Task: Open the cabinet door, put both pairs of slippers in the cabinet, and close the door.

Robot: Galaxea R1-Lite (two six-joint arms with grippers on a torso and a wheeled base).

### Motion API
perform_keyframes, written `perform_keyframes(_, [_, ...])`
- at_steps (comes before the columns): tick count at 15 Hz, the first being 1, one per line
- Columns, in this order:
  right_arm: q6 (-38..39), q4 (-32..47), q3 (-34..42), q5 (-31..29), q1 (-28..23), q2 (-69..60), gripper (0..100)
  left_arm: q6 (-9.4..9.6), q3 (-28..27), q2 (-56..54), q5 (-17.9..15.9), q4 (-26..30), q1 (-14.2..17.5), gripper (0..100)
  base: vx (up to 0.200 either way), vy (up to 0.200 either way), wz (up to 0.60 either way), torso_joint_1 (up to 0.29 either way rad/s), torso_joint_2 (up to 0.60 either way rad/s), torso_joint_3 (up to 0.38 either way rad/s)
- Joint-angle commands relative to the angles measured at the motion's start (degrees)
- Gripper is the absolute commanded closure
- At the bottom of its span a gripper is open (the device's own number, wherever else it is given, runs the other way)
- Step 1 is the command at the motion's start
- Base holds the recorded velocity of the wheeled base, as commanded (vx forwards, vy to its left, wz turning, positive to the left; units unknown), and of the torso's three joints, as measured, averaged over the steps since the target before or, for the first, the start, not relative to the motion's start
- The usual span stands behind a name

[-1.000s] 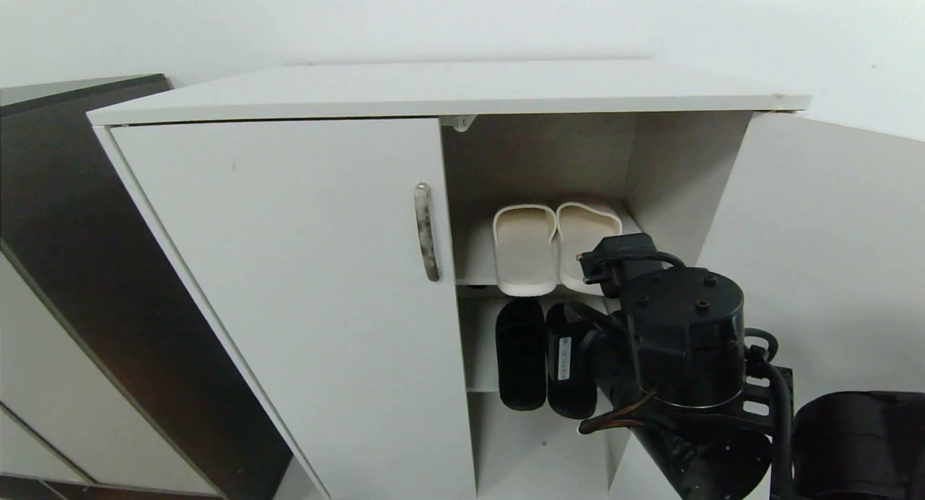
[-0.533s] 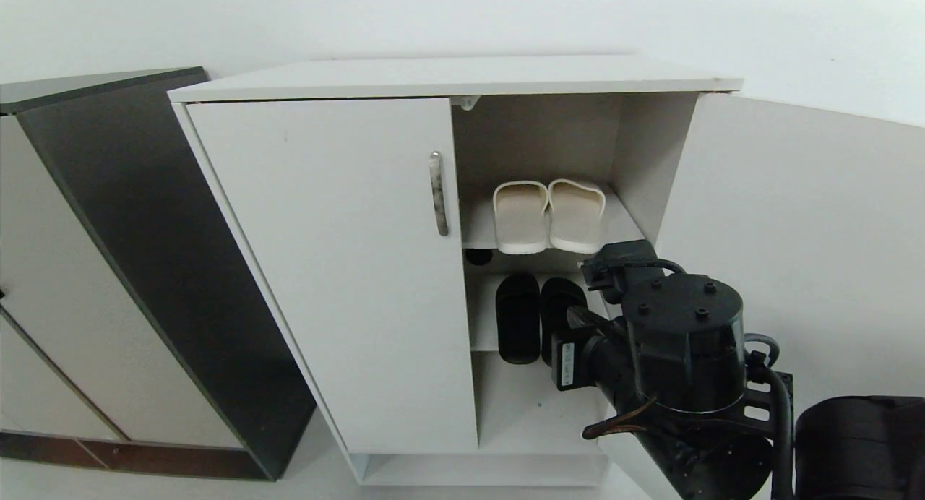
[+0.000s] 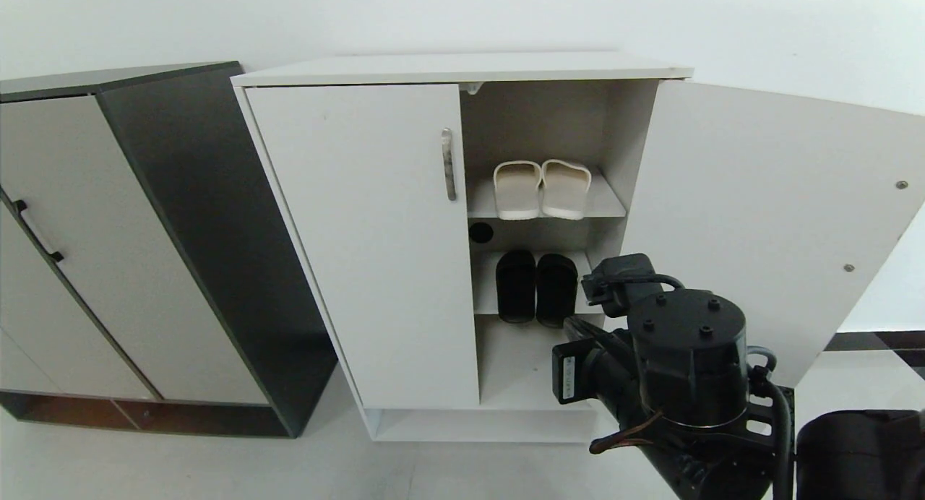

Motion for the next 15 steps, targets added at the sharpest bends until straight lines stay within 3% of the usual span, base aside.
perform_keyframes(1, [0.0, 0.0, 0.1, 0.0, 0.0, 0.8, 100, -0.01, 0.0, 0.1, 0.0, 0.0, -0.1, 100, 0.000, 0.000, 0.00, 0.000, 0.00, 0.000])
perform_keyframes(15, [-0.3, 0.0, 0.5, 0.1, -1.4, 2.6, 100, -0.01, 0.0, 0.0, 0.0, 0.0, 0.0, 100, 0.000, 0.000, 0.00, 0.000, 0.00, 0.000])
